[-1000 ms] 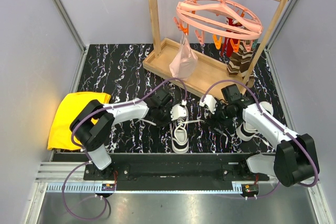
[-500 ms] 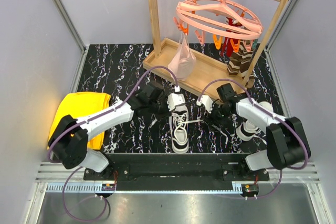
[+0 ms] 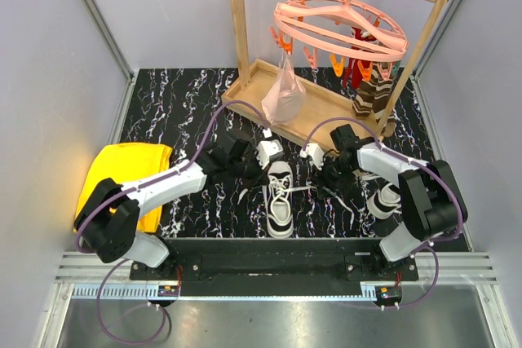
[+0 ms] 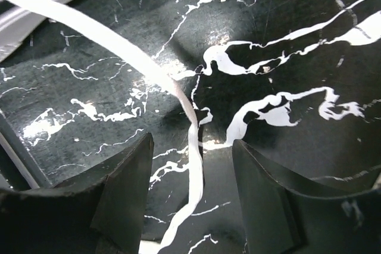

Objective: Tie the shoes

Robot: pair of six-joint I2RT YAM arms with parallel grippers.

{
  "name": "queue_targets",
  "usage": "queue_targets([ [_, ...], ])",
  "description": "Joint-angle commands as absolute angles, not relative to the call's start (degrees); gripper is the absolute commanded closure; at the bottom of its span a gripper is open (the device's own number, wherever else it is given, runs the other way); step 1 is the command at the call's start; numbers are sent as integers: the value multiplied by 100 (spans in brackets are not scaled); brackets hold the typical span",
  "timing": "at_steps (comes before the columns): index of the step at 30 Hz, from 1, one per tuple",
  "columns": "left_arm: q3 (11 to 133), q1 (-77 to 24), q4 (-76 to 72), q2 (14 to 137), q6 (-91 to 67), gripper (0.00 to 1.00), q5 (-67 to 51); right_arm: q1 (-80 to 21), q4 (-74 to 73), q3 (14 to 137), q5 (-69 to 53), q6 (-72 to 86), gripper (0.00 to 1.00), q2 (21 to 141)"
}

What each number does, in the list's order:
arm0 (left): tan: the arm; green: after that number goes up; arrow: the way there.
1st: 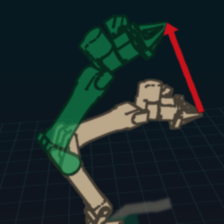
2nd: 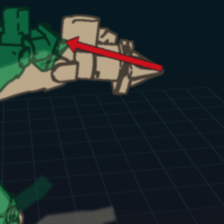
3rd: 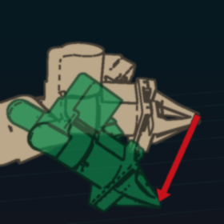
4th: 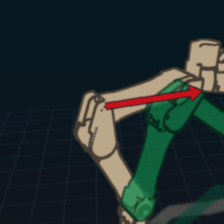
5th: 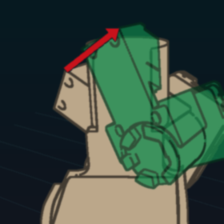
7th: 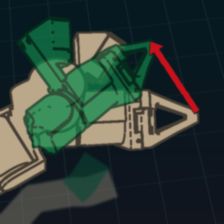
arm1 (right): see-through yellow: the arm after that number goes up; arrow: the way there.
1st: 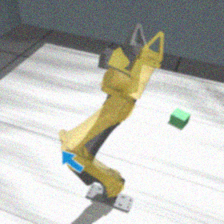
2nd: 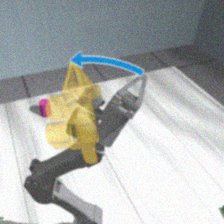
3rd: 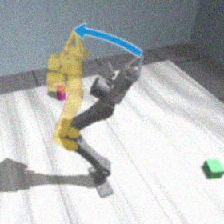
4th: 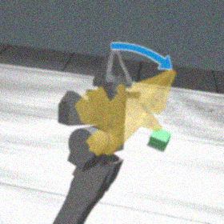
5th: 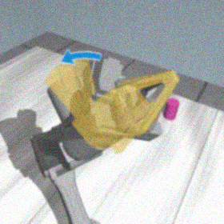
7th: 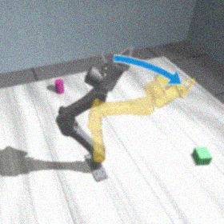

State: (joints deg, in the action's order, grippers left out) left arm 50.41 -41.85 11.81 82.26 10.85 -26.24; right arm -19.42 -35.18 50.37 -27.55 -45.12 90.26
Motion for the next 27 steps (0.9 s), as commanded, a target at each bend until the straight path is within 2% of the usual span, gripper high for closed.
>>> queue_targets([
  [1, 4957, -4078, 861, 8086, 993, 100, -2821, -1925, -3384, 5282, -2865, -4491, 36, 9220],
  [7, 4957, -4078, 1177, 8191, 1536, 98, -2576, -1934, -3454, 5309, -2963, -4473, 36, 9140],
  [8, 4974, -4078, 1230, 8235, 1616, 93, -2558, -1934, -3472, 5274, -2936, -4517, 36, 9149],
  [11, 5089, -4069, 1344, 8393, 1731, 87, -2549, -1925, -3480, 5195, -2918, -4597, 35, 9158],
  [14, 5220, -4078, 1380, 8577, 1749, 76, -2575, -1925, -3463, 5194, -2865, -4614, 35, 9176],
  [15, 5264, -4078, 1389, 8622, 1740, 69, -2575, -1925, -3454, 5203, -2857, -4623, 35, 9176],
  [27, 5388, -3850, 1468, 8833, 1513, 71, -2381, -1925, -3489, 5159, -2786, -4684, 37, 9123],
])
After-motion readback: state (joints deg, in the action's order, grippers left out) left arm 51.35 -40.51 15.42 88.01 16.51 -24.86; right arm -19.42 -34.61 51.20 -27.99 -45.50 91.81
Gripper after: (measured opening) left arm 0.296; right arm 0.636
